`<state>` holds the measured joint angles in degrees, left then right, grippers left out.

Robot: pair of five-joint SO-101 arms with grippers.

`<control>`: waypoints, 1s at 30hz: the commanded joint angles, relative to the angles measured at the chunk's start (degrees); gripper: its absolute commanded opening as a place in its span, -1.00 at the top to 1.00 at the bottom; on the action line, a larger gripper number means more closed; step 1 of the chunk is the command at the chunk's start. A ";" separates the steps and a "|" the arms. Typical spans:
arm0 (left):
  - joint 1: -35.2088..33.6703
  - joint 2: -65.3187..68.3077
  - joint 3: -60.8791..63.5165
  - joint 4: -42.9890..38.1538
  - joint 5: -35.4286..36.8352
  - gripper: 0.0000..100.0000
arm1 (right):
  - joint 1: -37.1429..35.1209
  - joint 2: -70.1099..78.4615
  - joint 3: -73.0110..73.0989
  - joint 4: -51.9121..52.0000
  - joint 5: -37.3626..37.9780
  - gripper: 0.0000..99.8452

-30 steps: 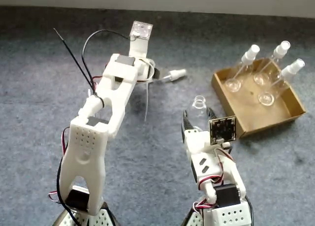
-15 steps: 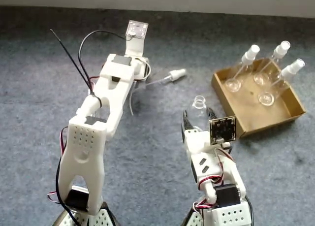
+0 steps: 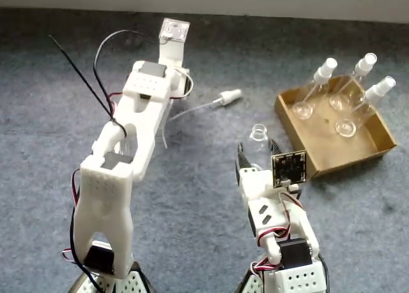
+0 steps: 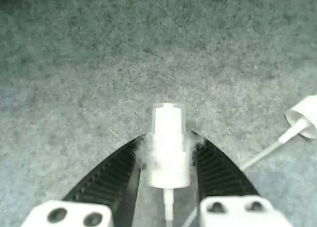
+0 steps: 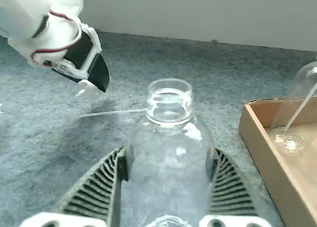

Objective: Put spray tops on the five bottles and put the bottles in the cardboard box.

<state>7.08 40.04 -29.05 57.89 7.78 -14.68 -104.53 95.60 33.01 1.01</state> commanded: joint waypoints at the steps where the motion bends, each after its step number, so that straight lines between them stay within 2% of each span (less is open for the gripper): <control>1: -0.57 -11.56 -2.68 11.43 0.44 0.98 | -0.48 -0.75 7.69 0.40 -0.26 0.80; 10: -1.54 -20.35 -2.59 28.22 0.35 0.98 | -0.48 -0.66 7.69 0.40 -0.26 0.80; 17: -0.75 -21.23 -2.51 39.65 0.35 0.98 | -0.48 -0.57 7.69 0.40 -0.26 0.80; 30: 2.68 -22.02 12.88 41.05 0.18 0.99 | -0.48 -0.57 7.69 0.40 -0.26 0.80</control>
<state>8.48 22.55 -17.80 98.15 7.78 -14.77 -104.53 95.60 33.01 1.01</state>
